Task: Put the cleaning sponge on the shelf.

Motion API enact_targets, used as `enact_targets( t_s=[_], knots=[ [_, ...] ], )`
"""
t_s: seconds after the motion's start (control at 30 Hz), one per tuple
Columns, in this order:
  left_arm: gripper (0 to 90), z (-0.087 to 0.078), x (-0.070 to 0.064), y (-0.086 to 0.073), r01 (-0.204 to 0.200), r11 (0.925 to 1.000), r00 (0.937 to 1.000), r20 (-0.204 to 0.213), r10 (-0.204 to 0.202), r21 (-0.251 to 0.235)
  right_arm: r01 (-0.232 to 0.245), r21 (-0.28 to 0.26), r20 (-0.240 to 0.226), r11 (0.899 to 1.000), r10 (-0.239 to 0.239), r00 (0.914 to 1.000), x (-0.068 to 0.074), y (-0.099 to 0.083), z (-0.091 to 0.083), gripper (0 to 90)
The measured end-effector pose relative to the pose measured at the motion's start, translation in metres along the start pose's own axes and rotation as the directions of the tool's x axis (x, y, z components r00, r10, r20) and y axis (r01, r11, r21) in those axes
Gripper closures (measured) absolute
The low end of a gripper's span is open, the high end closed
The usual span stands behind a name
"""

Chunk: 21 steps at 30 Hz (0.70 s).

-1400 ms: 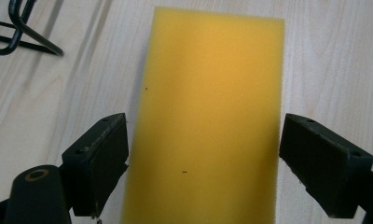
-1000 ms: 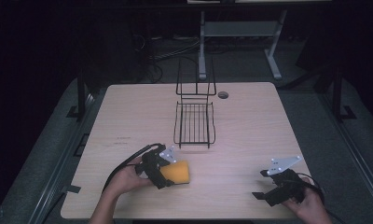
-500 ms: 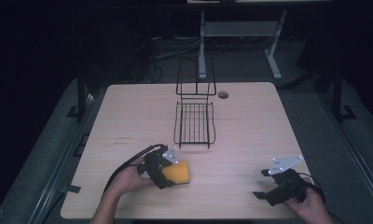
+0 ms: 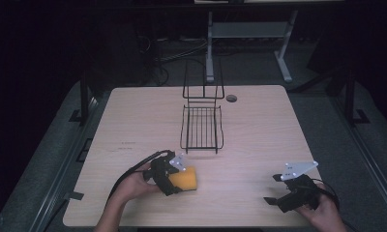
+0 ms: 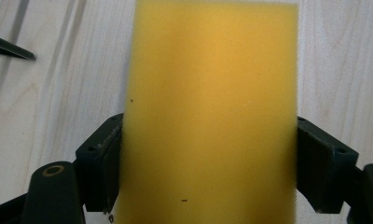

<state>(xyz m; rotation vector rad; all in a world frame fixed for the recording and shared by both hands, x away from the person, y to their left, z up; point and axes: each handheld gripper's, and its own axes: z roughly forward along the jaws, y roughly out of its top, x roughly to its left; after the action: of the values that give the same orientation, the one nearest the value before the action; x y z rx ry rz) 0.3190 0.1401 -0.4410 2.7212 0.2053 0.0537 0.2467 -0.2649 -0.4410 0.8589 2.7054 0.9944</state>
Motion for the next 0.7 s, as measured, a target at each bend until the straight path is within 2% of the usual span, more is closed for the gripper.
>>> enact_targets(
  t_s=[0.27, 0.37, 0.5, 0.7],
  knots=[
    [21.7, -0.003, -0.002, 0.001, -0.012, 0.9999, 0.9999, -0.004, 0.012, -0.008, -0.003, 0.004, 0.001, 1.0, 0.003, 1.0, 0.0, 0.0, 0.002, 14.1],
    [21.7, -0.005, -0.001, 0.001, -0.009, 0.9995, 0.9998, 0.016, 0.01, -0.03, -0.004, 0.005, 0.002, 1.0, 0.004, 1.0, 0.0, 0.0, 0.001, 14.1],
    [21.6, -0.007, 0.001, 0.0, -0.008, 0.9991, 0.9997, 0.023, 0.009, -0.041, 0.0, 0.014, -0.002, 1.0, 0.0, 1.0, 0.0, 0.001, 0.003, 14.1],
    [21.6, -0.013, 0.003, 0.006, -0.017, 0.9991, 0.9998, 0.01, 0.018, -0.039, -0.003, 0.018, -0.012, 1.0, 0.003, 0.9999, 0.0, 0.001, 0.006, 14.1]
  ],
)
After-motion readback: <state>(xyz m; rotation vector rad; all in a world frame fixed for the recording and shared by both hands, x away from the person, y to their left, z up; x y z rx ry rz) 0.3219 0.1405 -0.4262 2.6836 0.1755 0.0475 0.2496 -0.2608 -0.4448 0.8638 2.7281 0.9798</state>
